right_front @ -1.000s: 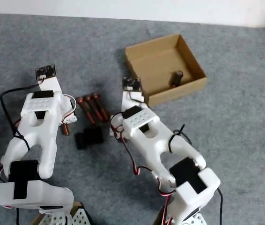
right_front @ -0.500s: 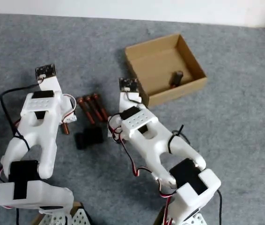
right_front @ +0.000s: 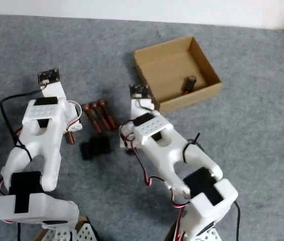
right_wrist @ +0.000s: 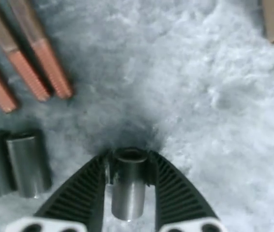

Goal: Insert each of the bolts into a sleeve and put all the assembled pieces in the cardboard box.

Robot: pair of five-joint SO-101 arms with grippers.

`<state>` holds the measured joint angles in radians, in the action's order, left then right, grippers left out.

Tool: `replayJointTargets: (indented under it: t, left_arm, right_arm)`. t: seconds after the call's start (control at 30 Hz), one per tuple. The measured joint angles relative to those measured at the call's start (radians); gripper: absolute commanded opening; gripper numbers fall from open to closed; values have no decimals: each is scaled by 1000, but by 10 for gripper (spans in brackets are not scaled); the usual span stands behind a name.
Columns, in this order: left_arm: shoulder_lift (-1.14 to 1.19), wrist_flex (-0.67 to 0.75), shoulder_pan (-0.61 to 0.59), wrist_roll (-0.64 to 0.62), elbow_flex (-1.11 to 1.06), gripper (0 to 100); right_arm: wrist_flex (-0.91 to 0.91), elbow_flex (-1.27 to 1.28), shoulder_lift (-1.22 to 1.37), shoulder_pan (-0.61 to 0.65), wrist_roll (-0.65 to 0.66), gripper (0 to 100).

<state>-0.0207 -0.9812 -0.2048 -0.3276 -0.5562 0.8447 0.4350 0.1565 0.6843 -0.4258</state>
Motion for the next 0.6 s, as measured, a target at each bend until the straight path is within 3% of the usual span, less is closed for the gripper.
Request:
replayJointTargets:
  t: [0.13,0.4,0.6]
  left_arm:
    - [0,0,0,0,0,5]
    - [-11,0,0,0,0,5]
    - [-275,-97,3,0,3,5]
  right_arm:
    - [81,6,-153,-71,29,3]
    - [222,9,-667,-189,218,3]
    - [293,57,-1039,-192,324,3]
